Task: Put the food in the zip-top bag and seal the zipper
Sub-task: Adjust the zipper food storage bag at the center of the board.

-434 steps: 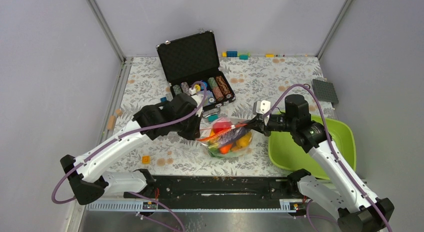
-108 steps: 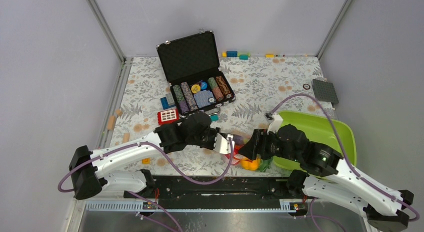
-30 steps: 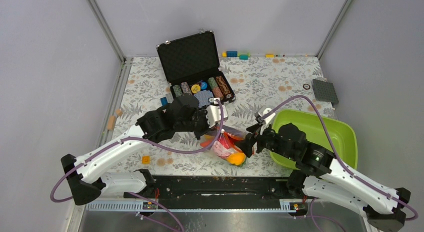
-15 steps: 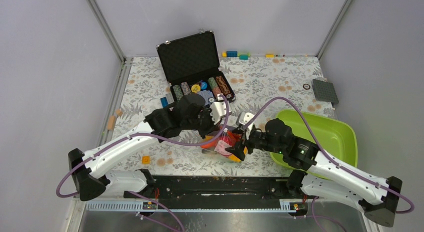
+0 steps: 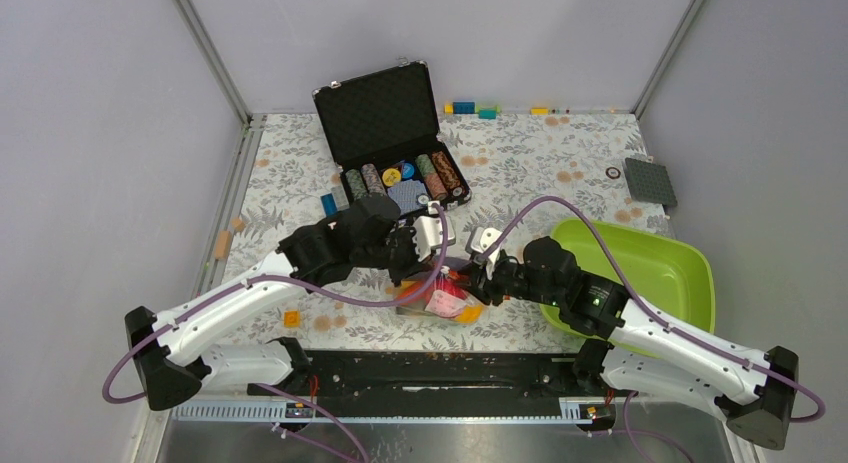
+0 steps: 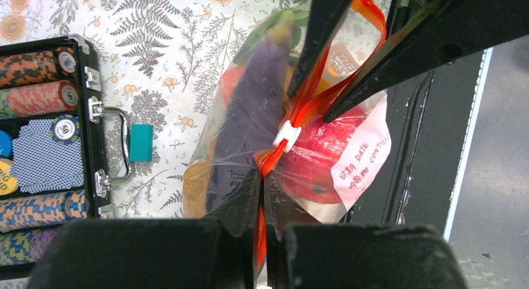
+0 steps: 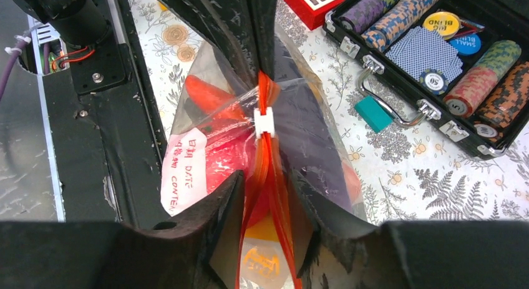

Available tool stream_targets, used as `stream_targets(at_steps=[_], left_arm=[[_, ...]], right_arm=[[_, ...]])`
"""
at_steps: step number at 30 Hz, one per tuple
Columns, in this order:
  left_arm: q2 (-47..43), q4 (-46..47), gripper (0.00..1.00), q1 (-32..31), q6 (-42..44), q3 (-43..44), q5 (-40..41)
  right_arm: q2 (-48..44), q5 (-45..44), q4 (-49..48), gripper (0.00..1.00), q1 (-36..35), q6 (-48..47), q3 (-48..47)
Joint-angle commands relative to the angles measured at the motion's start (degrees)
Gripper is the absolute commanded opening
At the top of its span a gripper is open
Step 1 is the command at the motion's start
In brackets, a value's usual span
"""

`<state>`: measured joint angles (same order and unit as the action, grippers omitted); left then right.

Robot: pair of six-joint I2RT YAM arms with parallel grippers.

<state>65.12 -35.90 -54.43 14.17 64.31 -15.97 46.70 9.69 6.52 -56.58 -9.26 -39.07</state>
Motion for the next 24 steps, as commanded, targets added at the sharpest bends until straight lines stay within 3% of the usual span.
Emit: stream_targets(at_steps=[1, 4, 10, 20, 24], left_arm=[[-2.06, 5.53, 0.0, -0.07, 0.47, 0.68, -3.17], [-1.03, 4.02, 0.0, -0.06, 0.39, 1.72, -3.46], [-0.64, 3.18, 0.0, -0.11, 1.2, 2.36, -2.6], [-0.88, 1.71, 0.0, -0.07, 3.31, 2.49, -0.67], [-1.1, 1.65, 0.0, -0.07, 3.32, 2.32, 0.8]], right_arm=[[1.95, 0.65, -1.04, 0.42, 0.06, -0.18, 0.46], [4.06, 4.23, -1.1, 0.42, 0.06, 0.47, -0.14], [4.7, 8.09, -1.78, 0.01, 0.06, 1.53, -1.34], [2.58, -0.17, 1.92, 0.0, 0.06, 6.31, -6.79], [0.14, 3.29, 1.51, 0.0, 0.06, 6.02, -5.64]])
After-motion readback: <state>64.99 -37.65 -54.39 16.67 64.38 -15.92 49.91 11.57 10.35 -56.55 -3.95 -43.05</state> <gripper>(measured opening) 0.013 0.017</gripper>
